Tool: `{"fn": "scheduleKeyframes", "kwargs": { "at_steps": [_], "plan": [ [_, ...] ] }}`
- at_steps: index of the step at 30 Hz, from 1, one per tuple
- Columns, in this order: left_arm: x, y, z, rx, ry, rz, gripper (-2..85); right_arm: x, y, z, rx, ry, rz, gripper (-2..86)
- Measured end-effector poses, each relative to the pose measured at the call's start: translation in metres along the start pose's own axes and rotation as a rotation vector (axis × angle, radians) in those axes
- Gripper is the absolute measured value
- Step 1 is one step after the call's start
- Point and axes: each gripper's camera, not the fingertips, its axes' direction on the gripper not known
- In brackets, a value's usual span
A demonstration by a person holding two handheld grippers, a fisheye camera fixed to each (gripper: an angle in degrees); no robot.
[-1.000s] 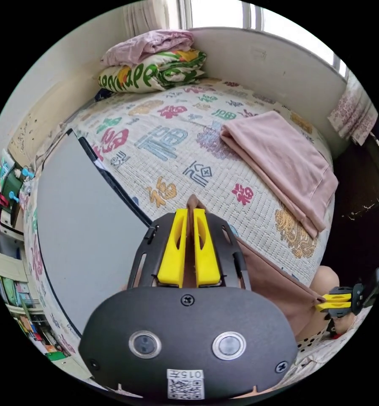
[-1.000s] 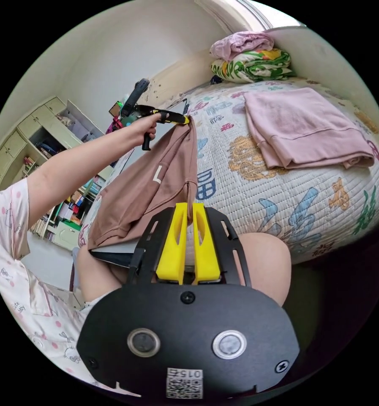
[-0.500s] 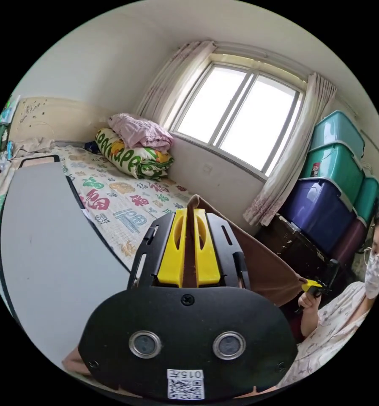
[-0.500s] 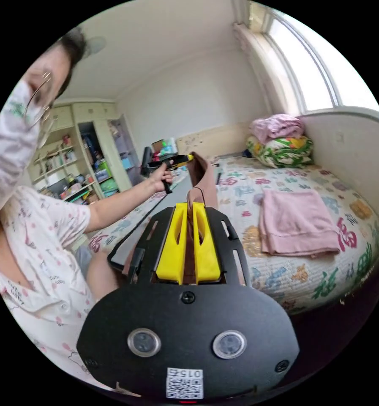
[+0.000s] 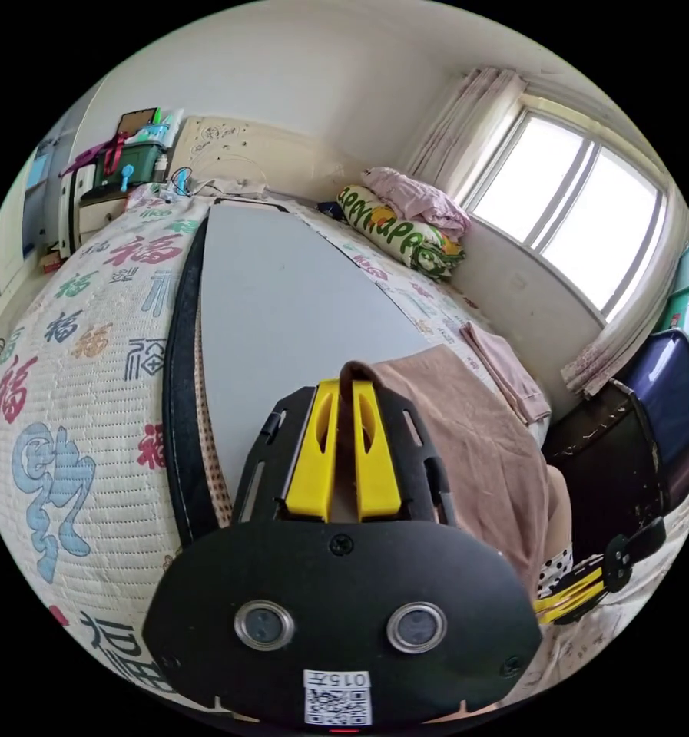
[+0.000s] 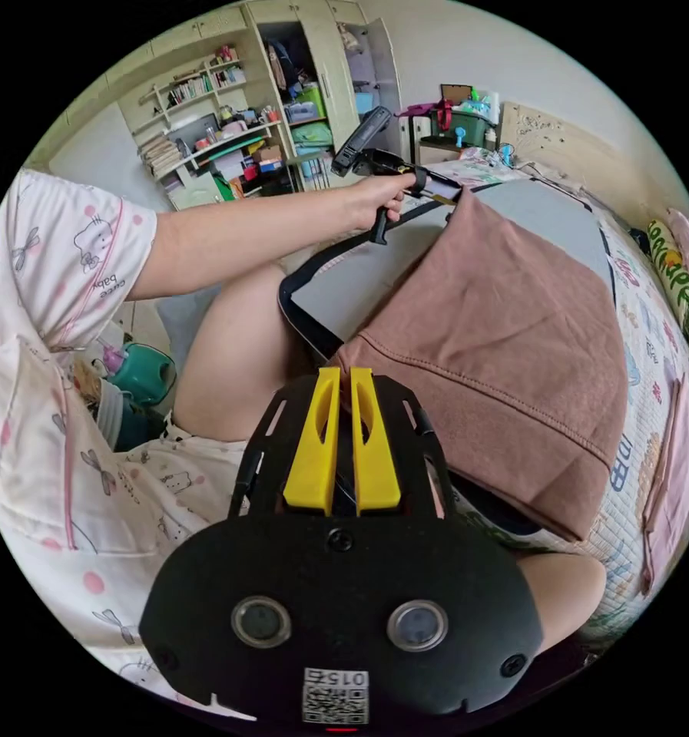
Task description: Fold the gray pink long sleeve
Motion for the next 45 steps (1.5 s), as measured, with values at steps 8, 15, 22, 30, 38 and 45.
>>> {"fn": "scheduleKeyframes", "kwargs": {
  "at_steps": [8,15,22,30,38,45],
  "plan": [
    [-0.046,0.071,-0.028,0.164,0.151,-0.04,4.1,0.041,0.004,0.023,-0.06,-0.139,0.111,1.4],
    [-0.03,0.055,0.007,0.073,0.283,-0.03,14.0,0.028,-0.001,0.053,-0.154,-0.041,0.1,0.8],
    [0.033,0.056,0.041,-0.026,0.095,0.181,4.9,0.031,-0.02,0.066,-0.205,-0.02,0.135,0.4],
    [0.097,0.076,0.022,0.019,-0.169,0.367,2.5,0.014,-0.038,0.066,-0.219,-0.043,0.079,0.3],
    [0.108,0.095,0.074,-0.102,-0.282,0.349,3.7,0.013,-0.053,0.081,-0.274,-0.061,0.063,0.4],
    [0.112,0.102,0.083,-0.096,-0.274,0.348,4.6,0.005,-0.07,0.084,-0.333,-0.057,0.015,0.5]
  ]
}}
